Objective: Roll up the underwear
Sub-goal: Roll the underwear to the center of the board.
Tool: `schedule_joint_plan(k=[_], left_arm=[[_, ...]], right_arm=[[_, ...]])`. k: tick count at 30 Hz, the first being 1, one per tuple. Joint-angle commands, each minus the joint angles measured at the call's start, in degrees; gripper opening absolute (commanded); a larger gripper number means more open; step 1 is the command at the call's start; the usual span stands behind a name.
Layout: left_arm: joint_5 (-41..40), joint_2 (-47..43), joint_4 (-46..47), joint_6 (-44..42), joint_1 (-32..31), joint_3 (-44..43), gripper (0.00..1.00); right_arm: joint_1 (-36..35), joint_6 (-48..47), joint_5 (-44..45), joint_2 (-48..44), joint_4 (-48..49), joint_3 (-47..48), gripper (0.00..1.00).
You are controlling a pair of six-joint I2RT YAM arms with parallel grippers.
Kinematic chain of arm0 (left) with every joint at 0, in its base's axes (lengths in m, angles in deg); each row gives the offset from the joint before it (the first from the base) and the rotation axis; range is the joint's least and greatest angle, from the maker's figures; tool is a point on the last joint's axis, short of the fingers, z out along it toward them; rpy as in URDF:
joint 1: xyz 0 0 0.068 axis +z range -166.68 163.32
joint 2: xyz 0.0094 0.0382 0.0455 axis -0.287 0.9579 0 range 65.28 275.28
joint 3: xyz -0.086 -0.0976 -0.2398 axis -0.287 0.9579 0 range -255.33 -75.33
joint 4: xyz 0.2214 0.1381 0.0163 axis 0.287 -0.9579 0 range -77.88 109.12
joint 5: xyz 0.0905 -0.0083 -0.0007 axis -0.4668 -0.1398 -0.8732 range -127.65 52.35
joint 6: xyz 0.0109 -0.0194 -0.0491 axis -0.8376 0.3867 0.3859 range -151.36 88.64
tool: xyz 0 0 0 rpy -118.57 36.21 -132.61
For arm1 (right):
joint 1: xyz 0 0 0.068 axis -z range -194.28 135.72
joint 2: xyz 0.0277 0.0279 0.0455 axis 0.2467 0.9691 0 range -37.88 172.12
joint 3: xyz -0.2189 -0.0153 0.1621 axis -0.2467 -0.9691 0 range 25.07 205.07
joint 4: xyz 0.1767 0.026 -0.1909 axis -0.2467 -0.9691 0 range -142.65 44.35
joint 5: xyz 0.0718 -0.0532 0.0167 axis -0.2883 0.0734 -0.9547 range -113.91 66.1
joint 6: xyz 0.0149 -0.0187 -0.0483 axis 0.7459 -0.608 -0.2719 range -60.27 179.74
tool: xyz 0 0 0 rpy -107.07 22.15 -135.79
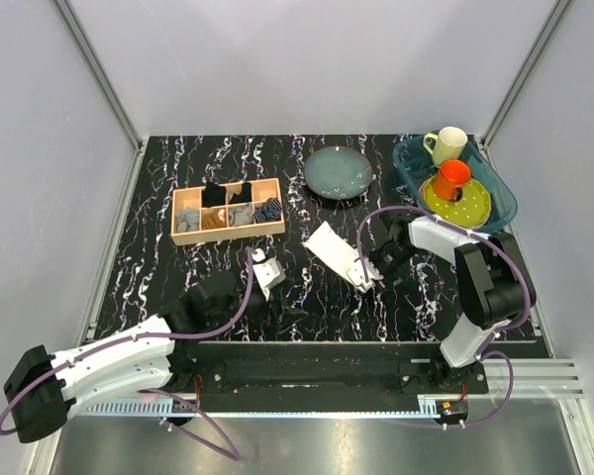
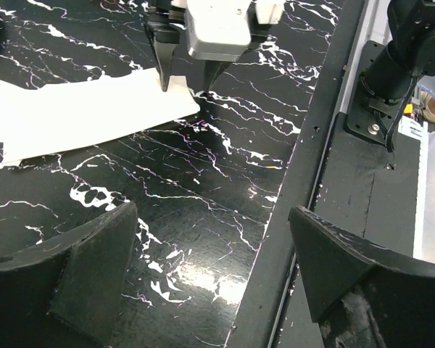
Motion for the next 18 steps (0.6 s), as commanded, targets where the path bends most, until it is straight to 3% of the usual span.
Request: schedule_joint_plan(k=[1,14,18], left_arm=[[0.93,-0.45,4.48,-3.34,-1.72,0.73,0.89],[0.84,0.77,9.32,-11.68,-5.24,3.63,0.89],[1.28,4.02,11.85,-13.54,-5.68,3.20,0.89]], right_arm=[[-0.50,-6.91,4.22,3.12,3.83,0.50,0.59],[-2.09,-0.59,6.06,8.47,5.94,3.75,0.38],[-2.88,2.30,6.85,10.23,1.05,6.99,0.28]])
